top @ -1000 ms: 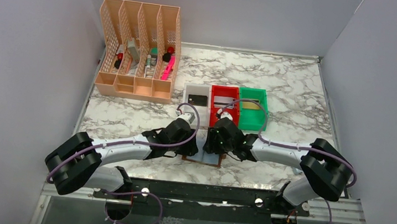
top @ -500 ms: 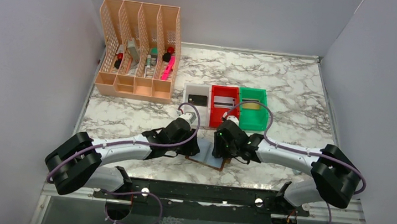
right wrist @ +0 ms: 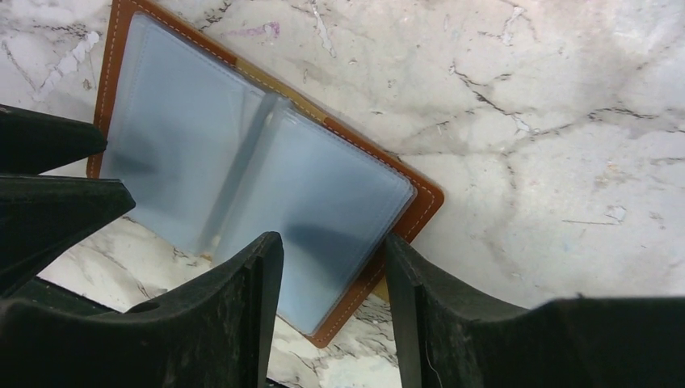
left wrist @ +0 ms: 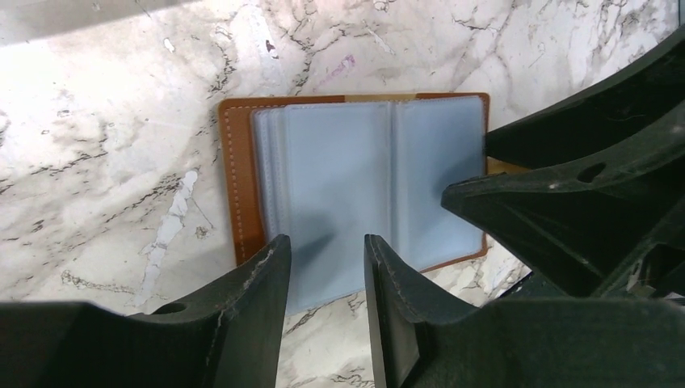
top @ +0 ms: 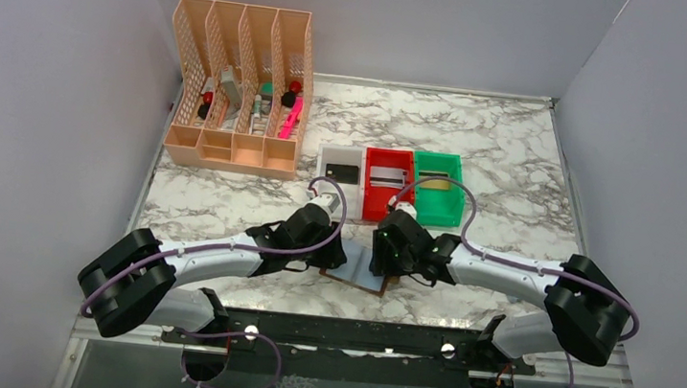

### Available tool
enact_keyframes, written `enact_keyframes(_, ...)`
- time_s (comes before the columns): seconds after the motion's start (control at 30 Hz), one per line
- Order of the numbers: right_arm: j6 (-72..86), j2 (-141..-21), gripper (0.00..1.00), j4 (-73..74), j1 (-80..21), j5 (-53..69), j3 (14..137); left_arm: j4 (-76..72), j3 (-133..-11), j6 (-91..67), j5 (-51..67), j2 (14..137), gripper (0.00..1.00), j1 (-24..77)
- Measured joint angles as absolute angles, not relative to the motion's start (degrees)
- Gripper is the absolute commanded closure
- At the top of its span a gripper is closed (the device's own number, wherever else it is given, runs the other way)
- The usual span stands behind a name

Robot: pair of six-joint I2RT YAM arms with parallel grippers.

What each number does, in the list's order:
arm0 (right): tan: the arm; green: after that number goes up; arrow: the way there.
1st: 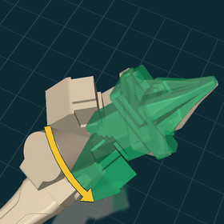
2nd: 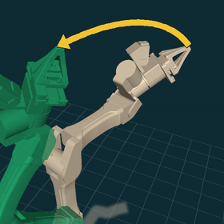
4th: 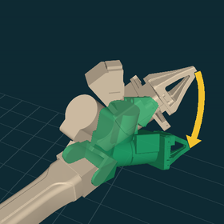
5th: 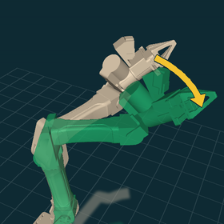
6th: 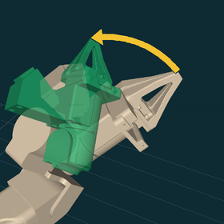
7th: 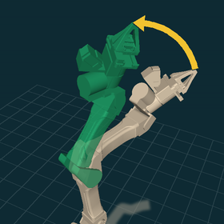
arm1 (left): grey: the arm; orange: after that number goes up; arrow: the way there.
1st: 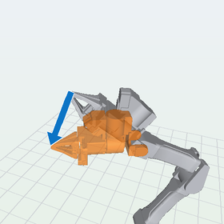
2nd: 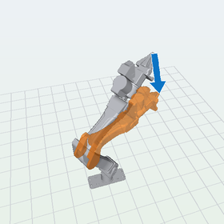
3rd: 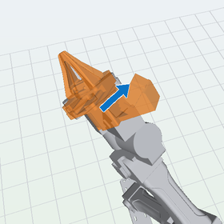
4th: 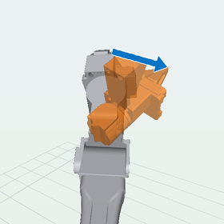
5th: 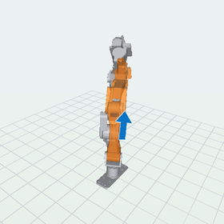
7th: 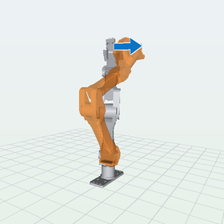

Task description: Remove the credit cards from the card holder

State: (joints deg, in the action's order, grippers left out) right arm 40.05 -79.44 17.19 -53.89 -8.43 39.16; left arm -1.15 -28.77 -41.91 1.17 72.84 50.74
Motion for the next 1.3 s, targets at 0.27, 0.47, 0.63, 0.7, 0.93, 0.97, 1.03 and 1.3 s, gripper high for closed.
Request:
enact_keyframes(0.27,40.5,-82.1,0.58,12.6,-53.9,-6.2,38.8,-2.1,-28.8,-41.9,2.9,73.3,0.64,50.8)
enact_keyframes(0.47,40.5,-82.3,0.52,10.7,-53.9,-4.5,38.9,-3.3,-28.8,-41.7,4.8,74.7,0.65,50.8)
enact_keyframes(0.63,41.9,-82.9,0.51,7.3,-53.9,-1.9,38.9,-4.3,-28.8,-41.7,5.9,75.9,0.66,51.2)
enact_keyframes(0.7,43.2,-83.6,0.51,6.4,-53.9,-1.6,38.9,-4.5,-28.8,-41.8,6.1,76.1,0.66,51.4)
enact_keyframes(0.93,48.3,-84.9,0.54,3.9,-53.9,-1.3,38.9,-4.6,-28.4,-41.8,6.0,75.9,0.66,51.4)
enact_keyframes(0.97,49.1,-84.9,0.54,2.9,-53.9,-1.1,38.7,-4.4,-28.3,-41.8,5.9,75.7,0.66,51.5)
enact_keyframes(1.03,50.4,-84.9,0.54,1.2,-53.9,-0.7,38.2,-3.9,-28.3,-41.8,5.5,75.0,0.63,51.5)
enact_keyframes(1.3,53.3,-86.8,0.55,1.3,-53.9,-0.8,39.0,1.7,-28.3,-41.9,-2.3,69.4,0.55,51.5)
